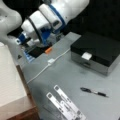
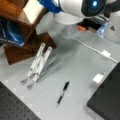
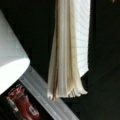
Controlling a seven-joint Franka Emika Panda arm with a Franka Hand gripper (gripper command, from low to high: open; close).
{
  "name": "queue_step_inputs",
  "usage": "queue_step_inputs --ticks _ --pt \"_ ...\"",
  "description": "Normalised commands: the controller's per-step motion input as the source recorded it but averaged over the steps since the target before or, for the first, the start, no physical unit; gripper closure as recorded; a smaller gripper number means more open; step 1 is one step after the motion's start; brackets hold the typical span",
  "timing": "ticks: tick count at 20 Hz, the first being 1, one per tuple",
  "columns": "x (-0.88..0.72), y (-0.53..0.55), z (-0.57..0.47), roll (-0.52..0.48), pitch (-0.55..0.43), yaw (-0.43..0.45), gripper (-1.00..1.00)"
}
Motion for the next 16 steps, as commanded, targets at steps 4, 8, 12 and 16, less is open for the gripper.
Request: queue_step_inputs --ticks 4,8,12,16 --pt "-0.26 -0.25 0.06 -0.117 0.026 0.202 -1.0" --pt "-0.26 -0.22 0.02 -0.089 -0.006 0.243 -1.0" --pt "-0.25 -0.16 -0.02 -0.057 -0.045 0.277 -1.0" --pt "-0.27 -0.15 -0.04 -0.05 -0.066 0.292 -1.0"
